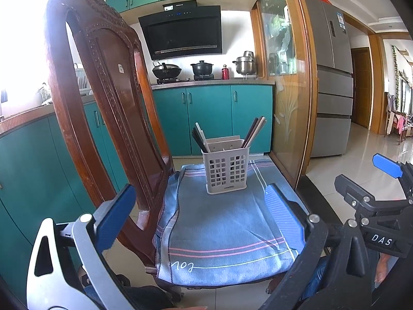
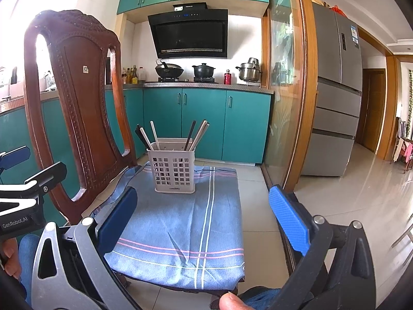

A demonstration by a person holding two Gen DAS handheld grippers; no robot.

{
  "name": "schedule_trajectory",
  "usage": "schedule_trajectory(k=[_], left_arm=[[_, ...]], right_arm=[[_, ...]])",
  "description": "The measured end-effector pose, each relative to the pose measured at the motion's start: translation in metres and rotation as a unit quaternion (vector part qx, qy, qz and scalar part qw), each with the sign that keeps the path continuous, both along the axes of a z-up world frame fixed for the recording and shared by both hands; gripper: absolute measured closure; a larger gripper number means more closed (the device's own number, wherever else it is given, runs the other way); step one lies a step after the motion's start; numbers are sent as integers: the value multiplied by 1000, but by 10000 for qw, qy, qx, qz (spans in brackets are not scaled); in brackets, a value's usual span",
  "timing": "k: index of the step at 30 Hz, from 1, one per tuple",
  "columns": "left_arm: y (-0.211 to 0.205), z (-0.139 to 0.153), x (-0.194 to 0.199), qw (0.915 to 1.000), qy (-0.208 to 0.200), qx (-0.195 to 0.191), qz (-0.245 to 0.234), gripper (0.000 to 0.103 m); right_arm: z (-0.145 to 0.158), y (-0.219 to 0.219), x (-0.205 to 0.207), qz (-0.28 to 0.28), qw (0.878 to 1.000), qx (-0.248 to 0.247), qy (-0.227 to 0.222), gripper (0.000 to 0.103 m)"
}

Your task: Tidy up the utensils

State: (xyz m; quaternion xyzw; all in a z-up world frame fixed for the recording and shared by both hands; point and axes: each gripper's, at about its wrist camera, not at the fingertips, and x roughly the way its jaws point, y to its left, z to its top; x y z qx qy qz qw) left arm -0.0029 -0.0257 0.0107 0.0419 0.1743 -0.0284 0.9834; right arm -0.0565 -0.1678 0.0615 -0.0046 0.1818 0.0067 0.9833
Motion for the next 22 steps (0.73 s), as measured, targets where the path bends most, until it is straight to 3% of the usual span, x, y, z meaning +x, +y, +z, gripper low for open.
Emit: schedule_trajectory(k=[14,22], left_arm=[[-5,-13,13,9999,145,71,-20,4],[-5,-52,63,9944,984,-298,-246,4]], right_arm=[[-12,-1,13,7,9998,29,182,3],[-42,-11,49,-62,9971,180,741,3]])
